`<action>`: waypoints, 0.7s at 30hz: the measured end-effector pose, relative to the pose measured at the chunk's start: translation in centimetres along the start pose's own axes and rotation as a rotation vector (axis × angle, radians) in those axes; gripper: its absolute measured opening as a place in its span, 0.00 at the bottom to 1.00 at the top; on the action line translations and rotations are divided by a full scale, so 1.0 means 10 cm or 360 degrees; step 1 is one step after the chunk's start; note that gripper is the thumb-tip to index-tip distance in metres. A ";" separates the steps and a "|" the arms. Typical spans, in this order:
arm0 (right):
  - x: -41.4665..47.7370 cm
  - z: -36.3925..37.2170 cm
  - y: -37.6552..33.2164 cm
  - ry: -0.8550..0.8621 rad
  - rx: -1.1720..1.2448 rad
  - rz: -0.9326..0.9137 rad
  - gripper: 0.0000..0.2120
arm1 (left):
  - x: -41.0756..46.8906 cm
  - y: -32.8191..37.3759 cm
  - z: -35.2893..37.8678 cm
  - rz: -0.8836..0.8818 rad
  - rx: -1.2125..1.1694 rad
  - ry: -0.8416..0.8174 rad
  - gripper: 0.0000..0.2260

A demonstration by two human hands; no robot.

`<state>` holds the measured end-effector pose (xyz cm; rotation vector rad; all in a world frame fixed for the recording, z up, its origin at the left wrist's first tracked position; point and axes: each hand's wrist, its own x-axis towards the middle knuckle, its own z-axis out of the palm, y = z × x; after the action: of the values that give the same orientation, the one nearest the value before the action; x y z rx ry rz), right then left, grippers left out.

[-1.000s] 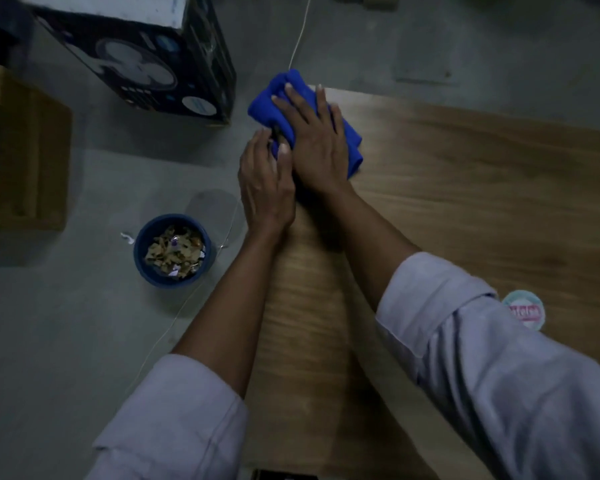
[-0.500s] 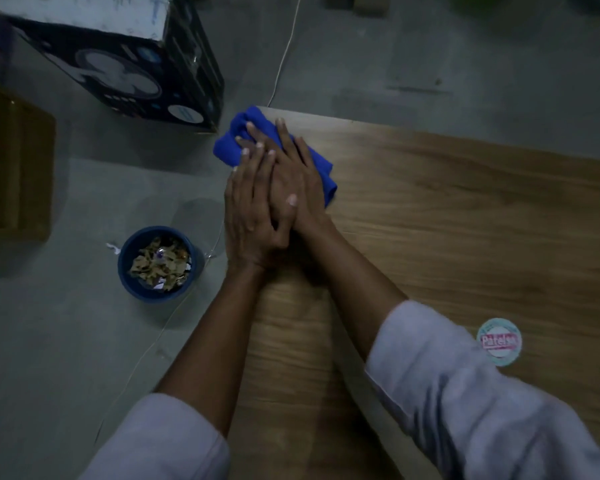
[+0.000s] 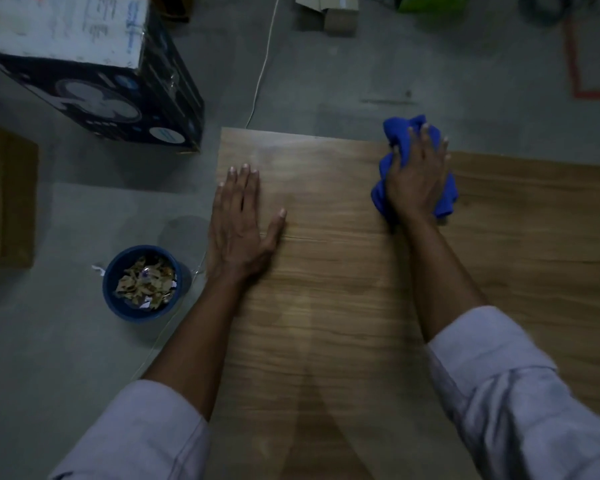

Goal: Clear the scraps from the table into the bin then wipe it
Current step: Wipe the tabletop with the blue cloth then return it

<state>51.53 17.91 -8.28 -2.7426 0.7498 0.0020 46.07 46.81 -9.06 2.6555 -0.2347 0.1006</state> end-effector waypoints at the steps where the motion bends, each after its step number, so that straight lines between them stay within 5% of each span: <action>1: -0.06 0.04 -0.13 0.0005 -0.0006 0.0022 0.27 | 0.01 0.00 0.00 -0.0001 0.0003 -0.0008 0.33; 8: -0.86 0.37 -1.40 -0.0332 0.0026 -0.0821 0.32 | 0.00 -0.07 -0.06 -0.0073 -0.0072 0.0052 0.32; 12: -1.03 0.37 -0.95 -0.0302 0.0193 -0.1186 0.32 | 0.00 -0.11 -0.09 -0.0004 -0.0107 -0.0016 0.35; 21: -0.75 -0.22 1.17 0.0183 0.0068 0.0175 0.30 | -0.39 0.21 0.02 -0.0139 0.0068 -0.0083 0.30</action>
<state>39.00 11.43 -8.90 -2.6757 0.9199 -0.1480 41.91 45.44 -8.75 2.7089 -0.1346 0.0079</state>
